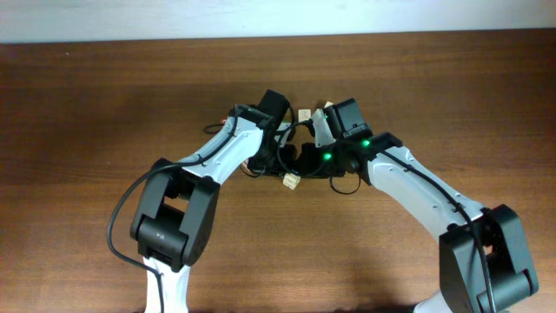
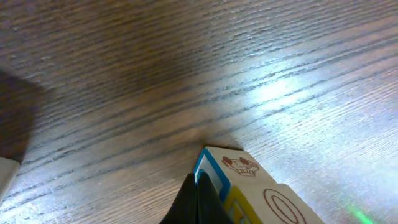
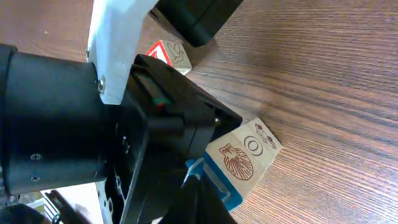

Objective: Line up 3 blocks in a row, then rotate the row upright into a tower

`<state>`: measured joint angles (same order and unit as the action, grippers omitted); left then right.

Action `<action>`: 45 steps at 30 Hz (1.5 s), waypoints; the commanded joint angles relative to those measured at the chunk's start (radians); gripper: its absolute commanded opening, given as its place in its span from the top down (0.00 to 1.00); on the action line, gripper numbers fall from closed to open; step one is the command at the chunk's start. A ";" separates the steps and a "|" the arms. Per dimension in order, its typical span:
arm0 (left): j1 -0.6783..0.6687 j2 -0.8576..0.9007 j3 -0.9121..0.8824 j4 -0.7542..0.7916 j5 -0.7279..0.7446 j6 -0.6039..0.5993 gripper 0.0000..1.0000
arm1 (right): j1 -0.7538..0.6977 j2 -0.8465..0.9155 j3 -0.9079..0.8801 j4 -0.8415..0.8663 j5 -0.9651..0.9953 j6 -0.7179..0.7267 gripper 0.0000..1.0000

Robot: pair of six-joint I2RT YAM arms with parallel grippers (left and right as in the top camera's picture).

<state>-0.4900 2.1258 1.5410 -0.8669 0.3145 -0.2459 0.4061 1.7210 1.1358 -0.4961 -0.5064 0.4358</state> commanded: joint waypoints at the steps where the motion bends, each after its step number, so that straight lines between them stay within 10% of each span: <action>1: -0.038 0.006 0.008 0.002 0.109 0.012 1.00 | 0.027 0.035 -0.004 0.007 -0.019 0.011 0.96; 32: 0.238 0.006 0.461 -0.086 -0.061 0.013 1.00 | 0.025 0.027 0.209 -0.202 0.062 0.006 0.85; 43: 0.295 -0.105 0.831 -0.323 -0.214 0.069 1.00 | -0.061 -0.101 0.683 -0.714 0.319 -0.119 0.61; 45: 0.303 -0.150 0.837 -0.348 -0.250 0.069 0.73 | -0.077 -0.143 0.763 -0.813 0.383 -0.122 0.54</action>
<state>-0.1989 2.0789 2.3314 -1.1831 0.1539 -0.1944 0.3534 1.6672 1.7836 -1.2255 -0.2523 0.3374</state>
